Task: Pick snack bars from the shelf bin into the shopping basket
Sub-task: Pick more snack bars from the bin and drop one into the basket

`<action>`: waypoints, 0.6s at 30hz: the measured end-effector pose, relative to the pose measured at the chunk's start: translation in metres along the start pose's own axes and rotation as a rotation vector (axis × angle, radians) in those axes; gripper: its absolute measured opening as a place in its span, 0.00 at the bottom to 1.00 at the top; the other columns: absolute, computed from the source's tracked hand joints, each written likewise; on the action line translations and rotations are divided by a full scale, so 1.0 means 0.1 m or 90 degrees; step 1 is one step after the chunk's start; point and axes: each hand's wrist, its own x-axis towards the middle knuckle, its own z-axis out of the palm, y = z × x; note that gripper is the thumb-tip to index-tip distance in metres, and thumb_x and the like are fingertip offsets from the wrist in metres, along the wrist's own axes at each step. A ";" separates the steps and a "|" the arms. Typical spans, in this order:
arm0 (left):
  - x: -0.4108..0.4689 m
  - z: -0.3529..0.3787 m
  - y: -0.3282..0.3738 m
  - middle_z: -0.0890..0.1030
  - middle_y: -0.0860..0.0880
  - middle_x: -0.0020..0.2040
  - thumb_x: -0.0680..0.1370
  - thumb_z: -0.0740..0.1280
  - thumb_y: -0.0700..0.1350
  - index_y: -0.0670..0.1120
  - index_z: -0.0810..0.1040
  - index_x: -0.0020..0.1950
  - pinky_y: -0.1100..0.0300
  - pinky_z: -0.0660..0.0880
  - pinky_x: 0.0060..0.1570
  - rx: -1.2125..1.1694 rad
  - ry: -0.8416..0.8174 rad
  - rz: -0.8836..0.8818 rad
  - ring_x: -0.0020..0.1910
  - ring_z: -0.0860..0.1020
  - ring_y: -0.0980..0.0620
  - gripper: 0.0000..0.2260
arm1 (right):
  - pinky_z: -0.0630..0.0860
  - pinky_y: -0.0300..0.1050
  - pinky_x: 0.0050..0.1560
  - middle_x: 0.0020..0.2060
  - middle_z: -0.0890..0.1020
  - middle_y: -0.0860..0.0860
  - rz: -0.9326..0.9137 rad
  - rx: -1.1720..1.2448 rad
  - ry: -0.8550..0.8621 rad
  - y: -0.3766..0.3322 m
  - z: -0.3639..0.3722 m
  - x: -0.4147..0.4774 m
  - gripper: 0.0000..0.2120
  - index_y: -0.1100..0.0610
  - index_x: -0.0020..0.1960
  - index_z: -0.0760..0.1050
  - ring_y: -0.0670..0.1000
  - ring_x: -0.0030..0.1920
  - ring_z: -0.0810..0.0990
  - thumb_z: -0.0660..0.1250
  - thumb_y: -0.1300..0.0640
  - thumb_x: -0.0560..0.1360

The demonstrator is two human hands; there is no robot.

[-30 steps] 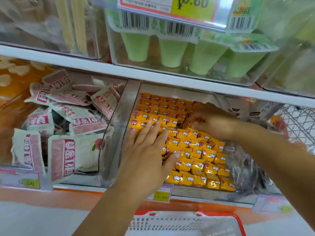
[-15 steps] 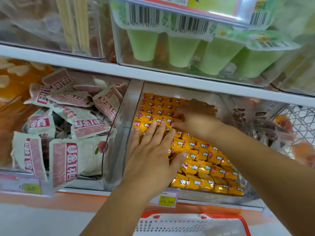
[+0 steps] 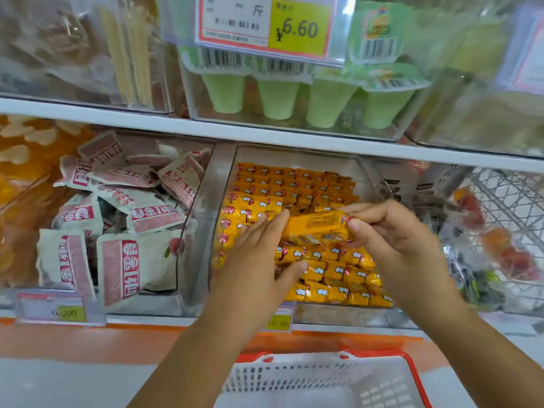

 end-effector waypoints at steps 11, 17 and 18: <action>-0.58 -0.09 0.43 0.82 0.61 0.50 0.74 0.74 0.41 0.64 0.79 0.52 0.63 0.78 0.40 -0.491 0.012 -0.088 0.44 0.85 0.55 0.17 | 0.80 0.45 0.38 0.44 0.83 0.63 0.255 0.354 0.059 -0.33 -0.29 -0.89 0.12 0.57 0.46 0.77 0.62 0.42 0.85 0.72 0.51 0.68; -0.83 -0.12 0.50 0.85 0.61 0.46 0.72 0.74 0.42 0.55 0.79 0.56 0.55 0.82 0.46 -0.580 -0.015 -0.145 0.44 0.85 0.53 0.15 | 0.81 0.46 0.44 0.44 0.84 0.63 0.289 0.372 0.051 -0.36 -0.35 -1.15 0.27 0.55 0.45 0.77 0.64 0.45 0.85 0.83 0.44 0.54; -0.84 -0.13 0.49 0.86 0.55 0.48 0.71 0.74 0.43 0.53 0.79 0.55 0.53 0.82 0.47 -0.602 -0.019 -0.155 0.45 0.86 0.50 0.14 | 0.81 0.47 0.45 0.45 0.84 0.64 0.295 0.386 0.049 -0.36 -0.34 -1.16 0.22 0.55 0.45 0.77 0.64 0.46 0.85 0.81 0.48 0.57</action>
